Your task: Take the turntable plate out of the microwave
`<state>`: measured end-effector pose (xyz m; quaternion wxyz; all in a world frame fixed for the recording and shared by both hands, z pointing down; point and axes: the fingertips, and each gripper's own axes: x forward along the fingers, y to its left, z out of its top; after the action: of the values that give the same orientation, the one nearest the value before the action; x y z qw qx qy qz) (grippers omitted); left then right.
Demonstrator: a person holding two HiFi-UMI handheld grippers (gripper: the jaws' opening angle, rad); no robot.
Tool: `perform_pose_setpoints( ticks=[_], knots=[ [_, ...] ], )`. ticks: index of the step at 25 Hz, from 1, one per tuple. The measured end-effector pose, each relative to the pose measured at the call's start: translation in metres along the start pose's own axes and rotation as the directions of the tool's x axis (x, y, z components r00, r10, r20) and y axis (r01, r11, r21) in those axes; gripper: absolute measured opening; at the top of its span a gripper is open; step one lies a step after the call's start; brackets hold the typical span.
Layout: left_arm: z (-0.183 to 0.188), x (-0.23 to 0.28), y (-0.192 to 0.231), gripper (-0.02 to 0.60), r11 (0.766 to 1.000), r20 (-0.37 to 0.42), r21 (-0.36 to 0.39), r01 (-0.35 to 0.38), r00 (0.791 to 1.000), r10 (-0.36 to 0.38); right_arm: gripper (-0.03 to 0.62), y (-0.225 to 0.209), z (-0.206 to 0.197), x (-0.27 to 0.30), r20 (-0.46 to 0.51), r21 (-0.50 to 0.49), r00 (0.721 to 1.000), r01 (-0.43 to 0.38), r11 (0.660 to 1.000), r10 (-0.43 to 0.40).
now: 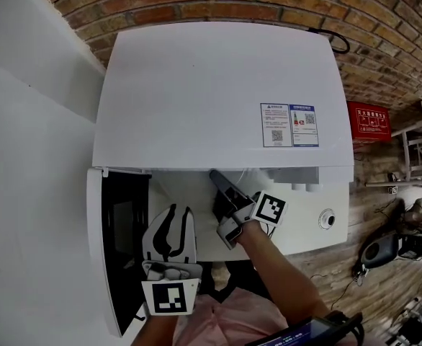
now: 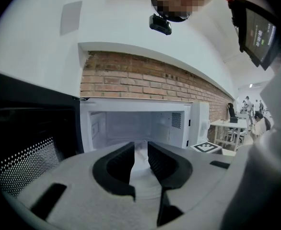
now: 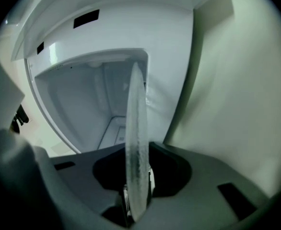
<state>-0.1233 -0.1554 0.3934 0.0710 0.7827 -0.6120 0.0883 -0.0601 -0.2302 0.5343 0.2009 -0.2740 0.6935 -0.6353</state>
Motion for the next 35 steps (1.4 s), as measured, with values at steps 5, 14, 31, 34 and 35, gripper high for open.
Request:
perform_pose_setpoints(
  ticks=[5,14,31,34,35],
  knots=[
    [0.002,-0.002,-0.004,0.091,1.000,0.010,0.015,0.003,1.000,-0.003,0.034,0.009,-0.002,0.000,-0.001,-0.016,0.999,-0.039,0.999,0.039],
    [0.005,-0.014,-0.008,0.089,1.000,0.011,0.023,-0.006,1.000,0.006,0.031,0.005,-0.003,0.000,-0.034,0.007,0.999,-0.011,1.000,0.011],
    [0.027,-0.034,-0.030,0.087,0.997,0.069,0.040,-0.061,0.996,0.058,0.029,0.044,-0.019,-0.035,-0.147,-0.026,0.984,-0.110,0.994,0.105],
    [0.031,-0.042,-0.036,0.087,0.996,0.083,0.039,-0.086,0.993,0.082,0.029,0.049,-0.029,-0.049,-0.186,-0.039,0.977,-0.116,0.993,0.107],
    [0.033,-0.045,-0.038,0.087,0.995,0.097,0.046,-0.093,0.991,0.088,0.029,0.049,-0.032,-0.055,-0.197,-0.042,0.975,-0.114,0.993,0.104]
  ],
)
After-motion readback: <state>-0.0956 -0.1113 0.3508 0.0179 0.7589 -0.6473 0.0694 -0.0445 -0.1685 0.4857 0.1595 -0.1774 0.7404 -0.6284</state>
